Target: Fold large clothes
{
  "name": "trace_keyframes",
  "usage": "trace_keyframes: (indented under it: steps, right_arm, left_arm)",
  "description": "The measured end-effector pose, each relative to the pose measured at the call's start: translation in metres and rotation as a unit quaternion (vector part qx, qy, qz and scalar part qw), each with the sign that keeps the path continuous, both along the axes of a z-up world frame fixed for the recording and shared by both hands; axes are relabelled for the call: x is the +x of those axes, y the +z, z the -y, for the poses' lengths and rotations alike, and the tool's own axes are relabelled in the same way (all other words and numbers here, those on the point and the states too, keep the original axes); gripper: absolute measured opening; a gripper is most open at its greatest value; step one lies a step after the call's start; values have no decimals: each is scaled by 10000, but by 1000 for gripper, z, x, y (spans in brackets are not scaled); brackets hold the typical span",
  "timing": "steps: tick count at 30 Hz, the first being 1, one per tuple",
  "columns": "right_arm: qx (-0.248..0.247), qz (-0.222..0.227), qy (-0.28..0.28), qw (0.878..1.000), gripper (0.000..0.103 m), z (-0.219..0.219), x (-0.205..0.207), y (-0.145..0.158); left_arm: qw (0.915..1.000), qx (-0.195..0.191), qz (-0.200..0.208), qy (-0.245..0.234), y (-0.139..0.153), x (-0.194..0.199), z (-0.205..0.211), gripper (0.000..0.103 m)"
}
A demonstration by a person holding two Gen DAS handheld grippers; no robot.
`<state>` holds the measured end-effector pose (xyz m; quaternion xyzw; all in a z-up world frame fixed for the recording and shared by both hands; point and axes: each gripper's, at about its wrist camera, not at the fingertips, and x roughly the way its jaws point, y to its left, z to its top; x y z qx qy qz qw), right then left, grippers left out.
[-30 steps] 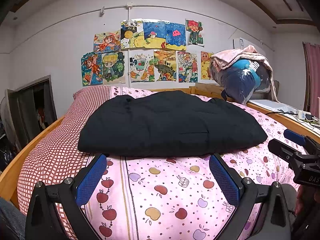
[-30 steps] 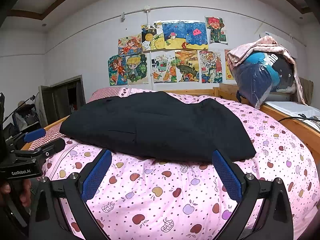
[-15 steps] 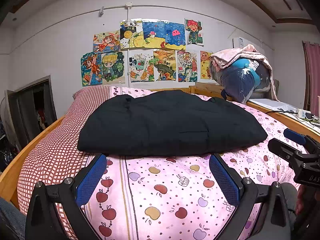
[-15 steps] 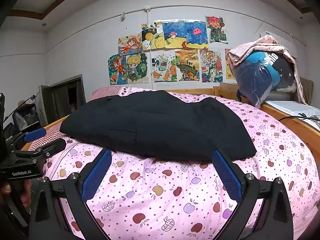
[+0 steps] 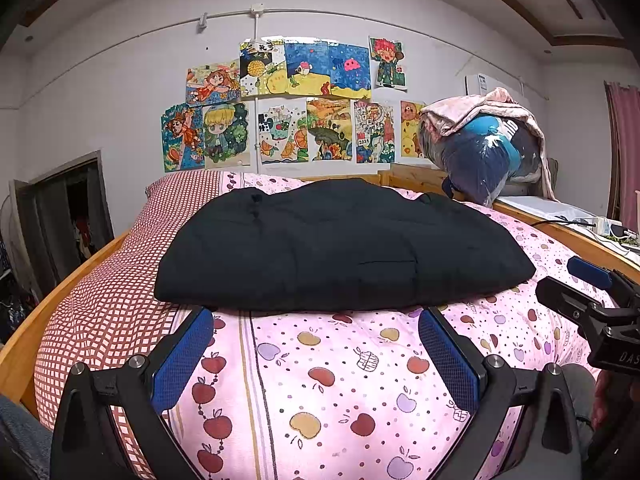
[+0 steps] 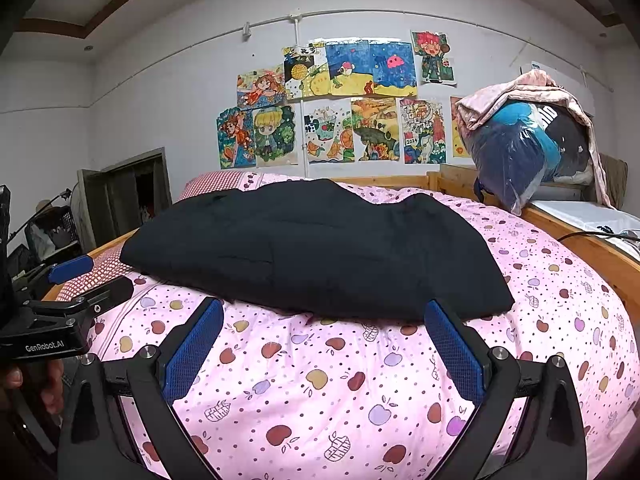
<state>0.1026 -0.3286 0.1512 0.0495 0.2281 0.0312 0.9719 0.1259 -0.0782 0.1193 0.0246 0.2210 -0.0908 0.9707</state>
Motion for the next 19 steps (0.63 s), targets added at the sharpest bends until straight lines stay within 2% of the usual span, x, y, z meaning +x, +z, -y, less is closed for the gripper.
trace_keyframes:
  steps: [7, 12, 19]
  right_arm:
    - [-3, -3, -3, 10000, 99, -1, 0, 1]
    - [-3, -24, 6, 10000, 99, 0, -1, -3]
    - [-3, -36, 16, 10000, 99, 0, -2, -6]
  left_arm:
    - [9999, -93, -22, -48, 0, 0, -1, 103]
    - [9999, 16, 45, 143, -5, -2, -2, 103]
    - [9998, -52, -41, 187, -8, 2, -11, 103]
